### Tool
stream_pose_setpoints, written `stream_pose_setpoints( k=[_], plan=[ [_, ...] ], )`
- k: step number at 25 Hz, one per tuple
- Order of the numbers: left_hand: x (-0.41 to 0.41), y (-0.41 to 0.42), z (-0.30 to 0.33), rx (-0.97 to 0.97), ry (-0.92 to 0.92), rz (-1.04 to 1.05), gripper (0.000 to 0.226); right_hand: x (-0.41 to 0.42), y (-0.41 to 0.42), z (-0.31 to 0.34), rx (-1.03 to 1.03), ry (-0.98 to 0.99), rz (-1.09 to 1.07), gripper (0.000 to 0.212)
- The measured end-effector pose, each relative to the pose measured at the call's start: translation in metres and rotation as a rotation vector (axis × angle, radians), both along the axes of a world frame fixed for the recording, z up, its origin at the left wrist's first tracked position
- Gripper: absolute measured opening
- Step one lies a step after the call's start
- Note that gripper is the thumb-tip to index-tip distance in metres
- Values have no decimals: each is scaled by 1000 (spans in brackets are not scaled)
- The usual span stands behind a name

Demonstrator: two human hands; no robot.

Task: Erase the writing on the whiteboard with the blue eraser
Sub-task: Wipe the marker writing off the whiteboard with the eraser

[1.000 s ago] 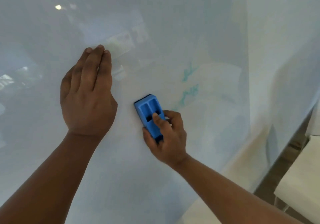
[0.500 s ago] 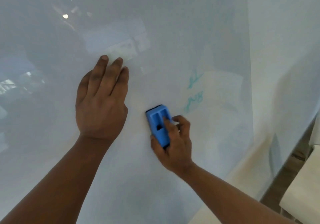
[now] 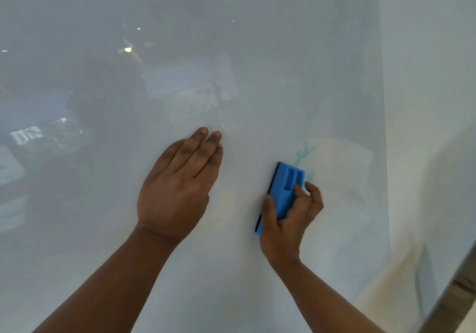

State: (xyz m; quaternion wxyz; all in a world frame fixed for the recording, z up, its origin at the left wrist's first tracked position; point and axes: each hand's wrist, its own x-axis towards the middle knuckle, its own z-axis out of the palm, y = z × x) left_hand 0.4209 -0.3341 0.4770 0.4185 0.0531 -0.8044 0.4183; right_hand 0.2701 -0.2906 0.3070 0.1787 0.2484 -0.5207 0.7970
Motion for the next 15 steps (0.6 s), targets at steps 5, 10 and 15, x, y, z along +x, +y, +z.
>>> stream_pose_setpoints(
  k=[5, 10, 15],
  plan=[
    [1, 0, 0, -1, 0, 13, 55, 51, 2, -3, 68, 134, -7, 65],
    [1, 2, -1, 10, 4, 17, 54, -16, 5, 15, 18, -89, -71, 65],
    [3, 0, -1, 0, 2, 35, 53, 16, 1, 12, 83, 207, -55, 59]
  ],
)
